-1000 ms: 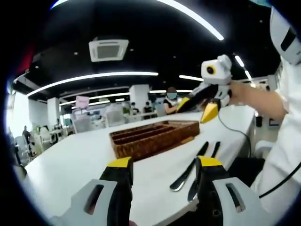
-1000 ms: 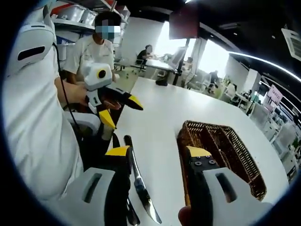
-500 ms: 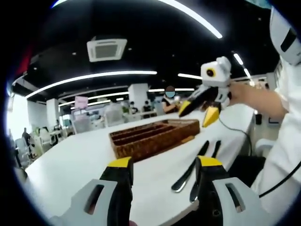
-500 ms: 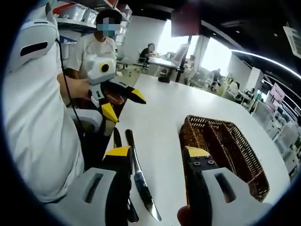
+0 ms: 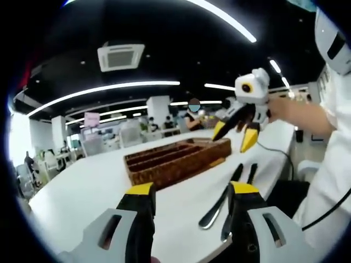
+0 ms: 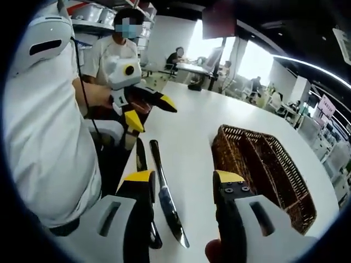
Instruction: Arrange the knives, forks, and spoons in their matching storage slots by inserting each utensil handle-first until every utensil is classified and aligned in the correct compartment
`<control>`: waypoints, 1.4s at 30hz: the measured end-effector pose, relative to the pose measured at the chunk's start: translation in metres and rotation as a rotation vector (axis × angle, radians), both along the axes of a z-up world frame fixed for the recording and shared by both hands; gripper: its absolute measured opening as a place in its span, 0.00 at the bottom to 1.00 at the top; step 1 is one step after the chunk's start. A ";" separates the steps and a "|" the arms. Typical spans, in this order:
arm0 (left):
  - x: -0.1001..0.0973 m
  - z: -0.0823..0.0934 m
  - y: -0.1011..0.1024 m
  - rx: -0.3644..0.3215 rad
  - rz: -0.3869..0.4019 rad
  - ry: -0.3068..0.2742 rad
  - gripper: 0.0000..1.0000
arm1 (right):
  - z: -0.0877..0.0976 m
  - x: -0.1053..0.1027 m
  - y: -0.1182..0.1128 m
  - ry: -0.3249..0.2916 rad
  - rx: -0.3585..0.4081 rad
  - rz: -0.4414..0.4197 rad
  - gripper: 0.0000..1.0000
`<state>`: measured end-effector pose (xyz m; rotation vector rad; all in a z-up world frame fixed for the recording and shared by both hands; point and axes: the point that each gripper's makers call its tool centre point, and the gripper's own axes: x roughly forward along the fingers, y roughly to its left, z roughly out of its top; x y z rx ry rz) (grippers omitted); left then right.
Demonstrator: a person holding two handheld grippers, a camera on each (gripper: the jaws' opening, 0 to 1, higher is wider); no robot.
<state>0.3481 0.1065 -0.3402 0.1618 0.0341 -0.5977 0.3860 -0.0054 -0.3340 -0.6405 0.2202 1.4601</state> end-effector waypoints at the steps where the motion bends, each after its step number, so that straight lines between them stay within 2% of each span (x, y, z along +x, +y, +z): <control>1: 0.000 0.000 -0.001 0.002 -0.002 -0.001 0.53 | -0.001 0.000 -0.001 0.000 -0.001 0.001 0.44; 17: 0.003 0.003 -0.006 0.039 -0.016 0.002 0.52 | -0.007 -0.004 -0.014 -0.005 -0.035 0.010 0.43; 22: 0.005 0.002 -0.007 0.085 -0.033 0.013 0.51 | -0.014 -0.004 -0.018 -0.006 -0.061 0.015 0.43; 25: 0.007 0.000 -0.011 0.138 -0.047 0.012 0.51 | -0.018 -0.004 -0.020 0.003 -0.069 0.019 0.43; 33: 0.011 0.000 -0.015 0.181 -0.073 0.016 0.50 | -0.039 0.000 -0.031 -0.009 -0.180 0.011 0.36; 39: 0.014 0.002 -0.018 0.210 -0.106 0.028 0.46 | -0.043 0.002 -0.035 0.009 -0.215 0.007 0.29; 42: 0.015 0.000 -0.021 0.227 -0.126 0.039 0.48 | -0.045 0.005 -0.037 0.018 -0.233 0.006 0.25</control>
